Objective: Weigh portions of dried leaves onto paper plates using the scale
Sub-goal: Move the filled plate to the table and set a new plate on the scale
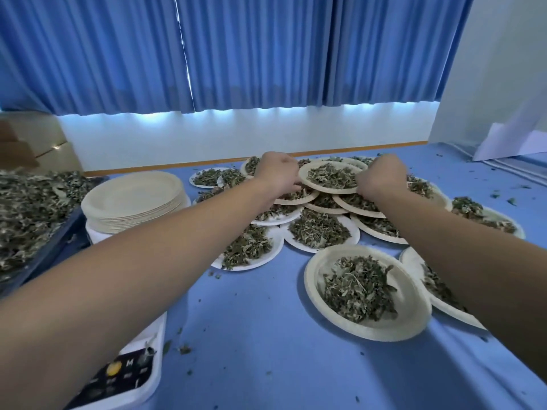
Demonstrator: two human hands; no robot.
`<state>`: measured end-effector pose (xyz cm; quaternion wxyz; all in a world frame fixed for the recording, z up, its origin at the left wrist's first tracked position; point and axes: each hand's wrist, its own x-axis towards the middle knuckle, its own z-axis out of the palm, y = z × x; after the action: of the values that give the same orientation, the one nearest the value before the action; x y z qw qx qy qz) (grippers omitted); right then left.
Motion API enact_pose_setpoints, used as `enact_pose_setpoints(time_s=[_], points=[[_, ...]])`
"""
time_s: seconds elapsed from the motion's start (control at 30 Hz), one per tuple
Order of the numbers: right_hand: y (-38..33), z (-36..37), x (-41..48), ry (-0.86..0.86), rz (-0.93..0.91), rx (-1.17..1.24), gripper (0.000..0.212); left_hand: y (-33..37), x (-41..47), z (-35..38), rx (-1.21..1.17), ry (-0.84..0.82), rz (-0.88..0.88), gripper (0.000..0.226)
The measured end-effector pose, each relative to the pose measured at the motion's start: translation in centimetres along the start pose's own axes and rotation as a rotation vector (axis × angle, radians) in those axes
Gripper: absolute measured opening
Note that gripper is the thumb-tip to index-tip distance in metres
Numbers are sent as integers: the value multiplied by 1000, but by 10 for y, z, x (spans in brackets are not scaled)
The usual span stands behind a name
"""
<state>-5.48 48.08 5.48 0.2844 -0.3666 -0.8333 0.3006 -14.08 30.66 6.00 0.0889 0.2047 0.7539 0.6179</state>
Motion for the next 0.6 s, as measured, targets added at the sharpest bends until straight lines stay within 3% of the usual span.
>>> enact_pose_setpoints(time_s=[0.07, 0.13, 0.3, 0.6], points=[[-11, 3, -9, 9, -93, -5, 9, -1, -5, -10, 11, -17, 30, 22], [-24, 10, -22, -44, -198, 16, 35, -1, -9, -21, 62, -28, 59, 20], [-74, 42, -69, -211, -449, 104, 15, -4, -23, -67, 350, -28, 190, 15], [-160, 110, -130, -378, -693, 192, 11, -42, -66, -200, 625, 90, 361, 19]])
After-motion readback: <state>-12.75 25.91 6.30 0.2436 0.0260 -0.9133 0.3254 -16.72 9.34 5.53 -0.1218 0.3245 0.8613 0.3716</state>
